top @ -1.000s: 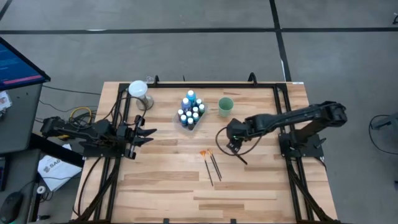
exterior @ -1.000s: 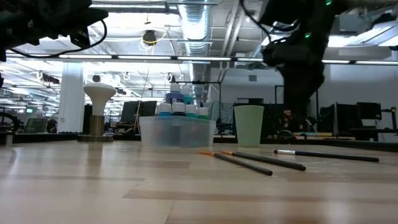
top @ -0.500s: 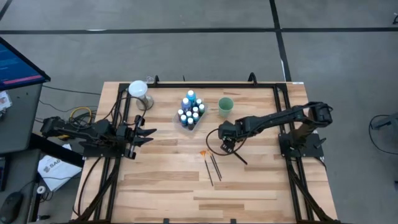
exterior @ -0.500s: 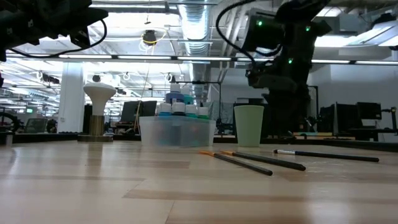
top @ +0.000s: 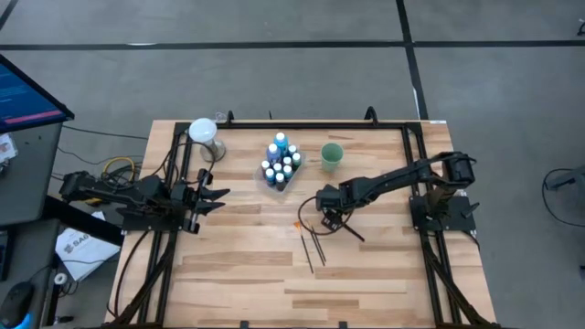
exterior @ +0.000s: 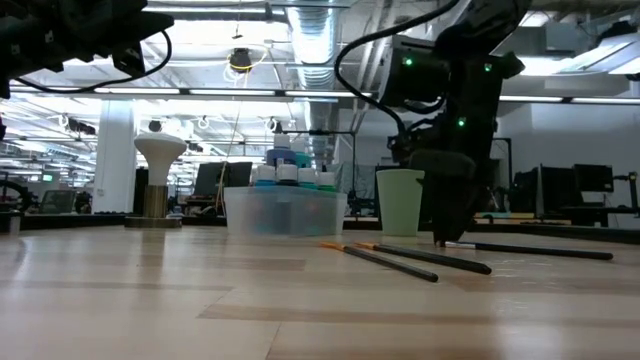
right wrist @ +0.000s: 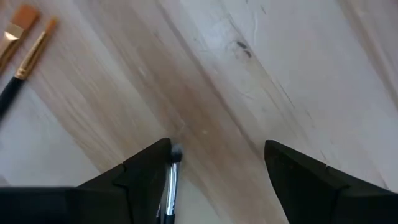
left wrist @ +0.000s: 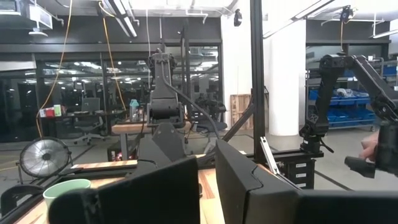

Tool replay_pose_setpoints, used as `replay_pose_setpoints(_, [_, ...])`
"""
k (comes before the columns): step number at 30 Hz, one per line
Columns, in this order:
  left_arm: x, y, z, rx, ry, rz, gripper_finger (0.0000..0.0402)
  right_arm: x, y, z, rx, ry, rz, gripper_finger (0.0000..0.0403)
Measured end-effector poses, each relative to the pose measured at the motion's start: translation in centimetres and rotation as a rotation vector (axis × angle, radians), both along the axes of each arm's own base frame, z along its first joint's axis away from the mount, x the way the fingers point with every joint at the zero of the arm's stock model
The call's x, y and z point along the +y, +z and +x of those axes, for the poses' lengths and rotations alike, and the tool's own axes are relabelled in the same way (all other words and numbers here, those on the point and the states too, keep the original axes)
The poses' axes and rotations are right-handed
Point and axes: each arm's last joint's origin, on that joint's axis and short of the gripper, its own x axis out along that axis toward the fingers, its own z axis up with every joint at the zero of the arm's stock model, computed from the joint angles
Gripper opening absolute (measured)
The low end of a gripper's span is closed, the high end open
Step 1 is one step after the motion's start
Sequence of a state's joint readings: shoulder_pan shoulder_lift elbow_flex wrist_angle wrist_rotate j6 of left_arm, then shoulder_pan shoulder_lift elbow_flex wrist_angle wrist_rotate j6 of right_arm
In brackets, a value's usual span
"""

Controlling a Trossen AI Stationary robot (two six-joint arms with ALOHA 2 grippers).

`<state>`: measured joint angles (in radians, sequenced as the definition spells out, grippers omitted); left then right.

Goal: Pick & Place Paint Supplies
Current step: Put the right black paint brush into the green cup

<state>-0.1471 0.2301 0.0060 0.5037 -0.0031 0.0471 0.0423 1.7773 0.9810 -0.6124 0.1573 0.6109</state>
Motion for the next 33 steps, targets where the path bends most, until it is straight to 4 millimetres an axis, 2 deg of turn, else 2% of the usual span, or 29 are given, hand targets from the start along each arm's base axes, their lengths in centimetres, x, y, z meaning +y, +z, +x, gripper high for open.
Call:
replay_pose_setpoints(5, [0.0,0.0,0.0,-0.002,0.0,0.0,0.0001,0.1,-0.2,0.1,0.004,-0.004,0.007,0.0254])
replay_pose_setpoints(9, [0.0,0.1,0.0,-0.007,-0.001,-0.001,0.0001,0.1,-0.1,0.0,0.01,-0.011,0.014,0.0225])
replay_pose_setpoints(11, [0.0,0.1,0.0,-0.009,0.0,-0.001,0.0001,0.2,-0.2,0.0,0.013,-0.009,0.027,0.0193])
replay_pose_setpoints(18, [0.0,0.1,0.0,-0.014,0.0,-0.002,0.0001,0.2,-0.2,-0.2,0.03,0.001,0.027,0.0034])
replay_pose_setpoints(20, [0.0,0.1,0.0,-0.014,0.0,-0.002,0.0001,0.0,-0.2,-0.2,0.034,0.008,0.026,0.001])
replay_pose_setpoints(27, [0.0,0.1,0.0,-0.015,-0.001,-0.002,0.0001,-0.8,0.6,-0.9,0.044,0.019,0.027,0.0003])
replay_pose_setpoints(33, [0.0,0.1,0.0,-0.016,0.0,-0.002,0.0001,-1.8,3.6,-1.4,-0.064,-0.002,0.017,0.0001])
